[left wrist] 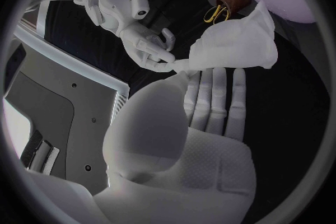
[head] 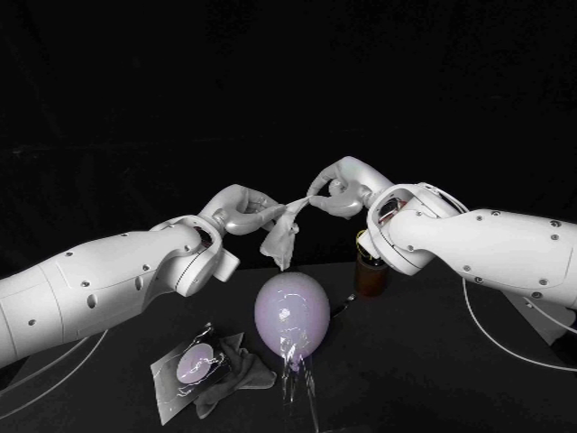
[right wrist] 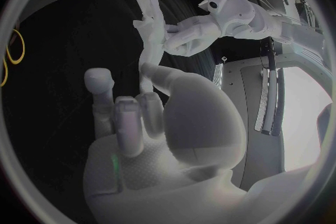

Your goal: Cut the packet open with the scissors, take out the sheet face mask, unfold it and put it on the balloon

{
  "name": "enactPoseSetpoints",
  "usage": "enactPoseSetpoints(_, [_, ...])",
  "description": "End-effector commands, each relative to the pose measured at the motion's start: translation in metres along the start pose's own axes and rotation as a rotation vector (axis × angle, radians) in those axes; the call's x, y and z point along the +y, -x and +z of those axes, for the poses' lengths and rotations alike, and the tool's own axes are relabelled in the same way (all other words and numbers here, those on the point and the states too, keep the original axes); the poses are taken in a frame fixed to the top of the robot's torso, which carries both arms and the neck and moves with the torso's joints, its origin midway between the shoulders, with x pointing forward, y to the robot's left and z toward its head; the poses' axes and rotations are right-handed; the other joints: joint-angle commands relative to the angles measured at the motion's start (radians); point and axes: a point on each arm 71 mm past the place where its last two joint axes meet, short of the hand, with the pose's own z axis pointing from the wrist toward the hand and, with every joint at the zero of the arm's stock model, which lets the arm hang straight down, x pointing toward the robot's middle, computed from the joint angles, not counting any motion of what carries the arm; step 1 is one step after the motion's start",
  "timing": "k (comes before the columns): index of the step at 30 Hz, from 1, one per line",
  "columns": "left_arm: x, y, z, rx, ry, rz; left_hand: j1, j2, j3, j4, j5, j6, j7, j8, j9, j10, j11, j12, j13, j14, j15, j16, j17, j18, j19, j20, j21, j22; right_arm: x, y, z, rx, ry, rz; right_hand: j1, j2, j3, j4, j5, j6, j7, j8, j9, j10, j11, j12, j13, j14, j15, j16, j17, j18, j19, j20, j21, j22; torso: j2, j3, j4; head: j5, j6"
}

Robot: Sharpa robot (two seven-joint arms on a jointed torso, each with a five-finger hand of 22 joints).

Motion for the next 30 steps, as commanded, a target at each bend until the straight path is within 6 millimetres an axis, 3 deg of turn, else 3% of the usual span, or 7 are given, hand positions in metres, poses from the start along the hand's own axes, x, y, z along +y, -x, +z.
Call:
enactPoseSetpoints(1, [-0.003, -0.001, 0.002, 0.047, 0.006, 0.009, -0.005, 0.012, 0.009, -0.001, 0.001, -0.010, 0.003, -0.008, -0.003, -0.010, 0.001, -0.007, -0.001, -0.012, 0.000, -0.007, 0.001, 0.013, -0.010, 0.001, -0.006, -0.002, 0.000, 0.001, 0.001, -0.005, 0.017, -0.010, -0.003, 0.007, 0.006, -0.001, 0.005, 0.015, -0.005, 0.038, 0.026, 0.043, -0.007, 0.003, 0.135, 0.097, -0.006, 0.003, 0.243, 0.021, 0.004, -0.001, 0.001, 0.001, 0.000, 0.0000, -0.0001, 0.001, -0.001])
enactPoseSetpoints(11, [-0.007, 0.010, 0.007, 0.026, 0.011, 0.036, -0.003, 0.002, 0.015, -0.004, 0.001, -0.002, -0.003, -0.004, -0.003, -0.005, -0.002, -0.005, 0.002, -0.016, 0.001, -0.005, 0.003, 0.013, -0.010, 0.001, -0.008, -0.003, -0.002, 0.005, 0.003, 0.004, 0.022, -0.026, -0.005, 0.007, 0.007, -0.002, 0.005, 0.015, -0.005, 0.037, 0.026, 0.044, -0.007, 0.004, 0.136, 0.098, -0.006, 0.004, 0.244, 0.020, 0.005, -0.001, 0.002, 0.002, 0.000, -0.0003, -0.0001, 0.001, -0.002])
enactPoseSetpoints(17, [-0.009, 0.010, 0.008, 0.010, -0.004, 0.051, 0.073, -0.043, 0.044, -0.049, 0.001, 0.014, -0.015, 0.014, 0.006, 0.015, -0.012, 0.004, 0.007, -0.005, -0.010, 0.001, 0.006, 0.017, -0.001, -0.002, -0.001, 0.001, 0.001, 0.004, 0.005, 0.026, 0.030, -0.039, -0.006, 0.006, 0.007, -0.003, 0.005, 0.015, -0.005, 0.037, 0.026, 0.043, -0.007, 0.003, 0.136, 0.097, -0.006, 0.003, 0.242, 0.020, 0.004, -0.001, 0.001, 0.002, 0.000, -0.0006, 0.0004, 0.001, -0.002])
enactPoseSetpoints(23, [-0.011, 0.011, 0.008, -0.004, -0.018, 0.053, 0.100, -0.063, 0.053, -0.075, 0.001, 0.023, -0.012, 0.025, 0.014, 0.027, -0.016, 0.009, 0.010, 0.010, -0.014, 0.002, 0.005, 0.018, 0.007, -0.008, 0.014, 0.010, 0.003, 0.003, 0.007, 0.033, 0.039, -0.048, -0.006, 0.006, 0.007, -0.003, 0.005, 0.014, -0.005, 0.037, 0.026, 0.043, -0.007, 0.002, 0.135, 0.097, -0.006, 0.003, 0.241, 0.020, 0.004, -0.001, 0.001, 0.002, 0.000, -0.0007, 0.0006, -0.001, -0.002])
enactPoseSetpoints(24, [-0.011, 0.011, 0.008, -0.005, -0.019, 0.052, 0.104, -0.067, 0.055, -0.081, 0.001, 0.023, -0.008, 0.026, 0.015, 0.027, -0.015, 0.009, 0.010, 0.011, -0.015, 0.000, 0.004, 0.018, 0.007, -0.009, 0.018, 0.013, 0.003, 0.003, 0.007, 0.033, 0.039, -0.048, -0.006, 0.006, 0.007, -0.003, 0.005, 0.014, -0.005, 0.037, 0.026, 0.043, -0.007, 0.002, 0.135, 0.097, -0.006, 0.003, 0.241, 0.020, 0.004, -0.001, 0.001, 0.002, 0.000, -0.0007, 0.0004, -0.006, -0.002])
enactPoseSetpoints(27, [-0.014, 0.009, 0.009, -0.005, -0.039, 0.044, 0.109, -0.079, 0.057, -0.091, 0.001, 0.019, 0.000, 0.025, 0.016, 0.022, -0.012, 0.005, 0.008, 0.009, -0.014, -0.006, 0.001, 0.015, 0.001, -0.011, 0.022, 0.017, 0.004, 0.004, 0.007, 0.027, 0.039, -0.048, -0.006, 0.006, 0.007, -0.003, 0.005, 0.014, -0.005, 0.037, 0.026, 0.043, -0.007, 0.002, 0.135, 0.097, -0.006, 0.003, 0.241, 0.020, 0.004, -0.001, 0.001, 0.002, 0.000, -0.0010, 0.0007, -0.002, -0.002])
enactPoseSetpoints(30, [-0.019, 0.003, 0.009, 0.006, -0.079, 0.046, 0.093, -0.124, 0.043, -0.096, 0.001, -0.013, 0.011, 0.000, 0.005, 0.016, -0.002, 0.002, 0.007, 0.002, -0.003, -0.013, -0.001, 0.009, -0.016, -0.008, 0.022, 0.021, 0.004, 0.004, 0.007, 0.018, 0.042, -0.043, -0.006, 0.006, 0.007, -0.003, 0.005, 0.014, -0.005, 0.037, 0.026, 0.043, -0.007, 0.002, 0.135, 0.097, -0.006, 0.003, 0.241, 0.020, 0.004, -0.001, 0.001, 0.002, 0.000, -0.0010, 0.0006, 0.002, -0.002])
